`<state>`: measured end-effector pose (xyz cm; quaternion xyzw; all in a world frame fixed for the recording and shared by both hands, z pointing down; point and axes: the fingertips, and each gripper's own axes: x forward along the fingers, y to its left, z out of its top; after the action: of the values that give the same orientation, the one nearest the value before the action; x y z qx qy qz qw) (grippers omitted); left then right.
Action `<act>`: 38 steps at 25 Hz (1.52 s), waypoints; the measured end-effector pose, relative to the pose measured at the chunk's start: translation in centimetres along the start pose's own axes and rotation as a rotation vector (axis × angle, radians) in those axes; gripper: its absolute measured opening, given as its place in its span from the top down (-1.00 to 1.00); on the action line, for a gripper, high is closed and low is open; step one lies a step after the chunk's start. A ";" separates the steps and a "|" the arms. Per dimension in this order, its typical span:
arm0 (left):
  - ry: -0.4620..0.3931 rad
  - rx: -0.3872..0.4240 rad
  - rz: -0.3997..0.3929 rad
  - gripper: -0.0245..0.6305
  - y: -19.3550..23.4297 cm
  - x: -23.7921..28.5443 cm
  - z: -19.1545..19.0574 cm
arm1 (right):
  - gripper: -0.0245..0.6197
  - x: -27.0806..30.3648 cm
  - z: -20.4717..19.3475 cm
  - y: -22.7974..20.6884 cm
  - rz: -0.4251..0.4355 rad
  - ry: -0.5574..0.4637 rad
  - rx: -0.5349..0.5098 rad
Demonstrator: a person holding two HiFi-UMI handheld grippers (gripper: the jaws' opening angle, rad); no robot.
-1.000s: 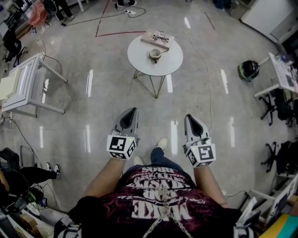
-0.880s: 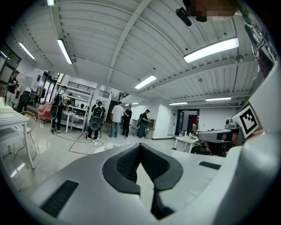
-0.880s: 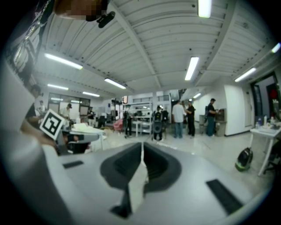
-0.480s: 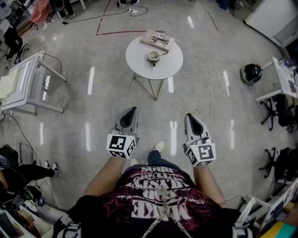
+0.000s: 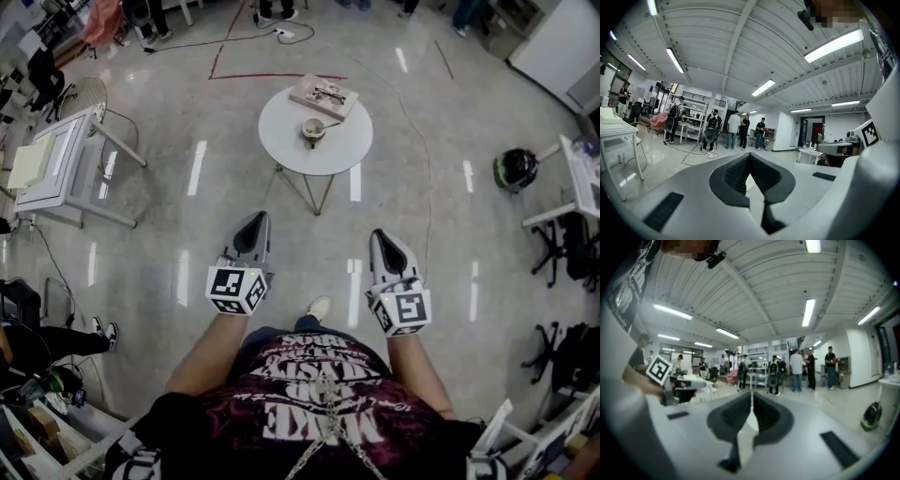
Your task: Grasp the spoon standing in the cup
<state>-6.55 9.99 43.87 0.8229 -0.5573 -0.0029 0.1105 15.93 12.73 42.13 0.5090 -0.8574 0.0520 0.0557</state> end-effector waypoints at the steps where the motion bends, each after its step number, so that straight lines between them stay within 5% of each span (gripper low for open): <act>1: -0.006 0.001 0.012 0.85 -0.1 0.2 0.3 | 0.81 0.0 0.1 -0.5 0.006 -0.003 0.000; 19: -0.018 0.070 0.023 0.85 -3.9 2.3 1.8 | 0.81 -0.3 1.1 -4.2 0.038 -0.045 0.020; 38: 0.001 0.034 0.038 0.85 0.0 5.4 0.2 | 0.81 5.2 0.8 -4.5 0.046 0.011 -0.012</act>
<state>-4.53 5.03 44.26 0.8141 -0.5726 0.0090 0.0969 17.34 5.93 42.22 0.4885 -0.8689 0.0508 0.0624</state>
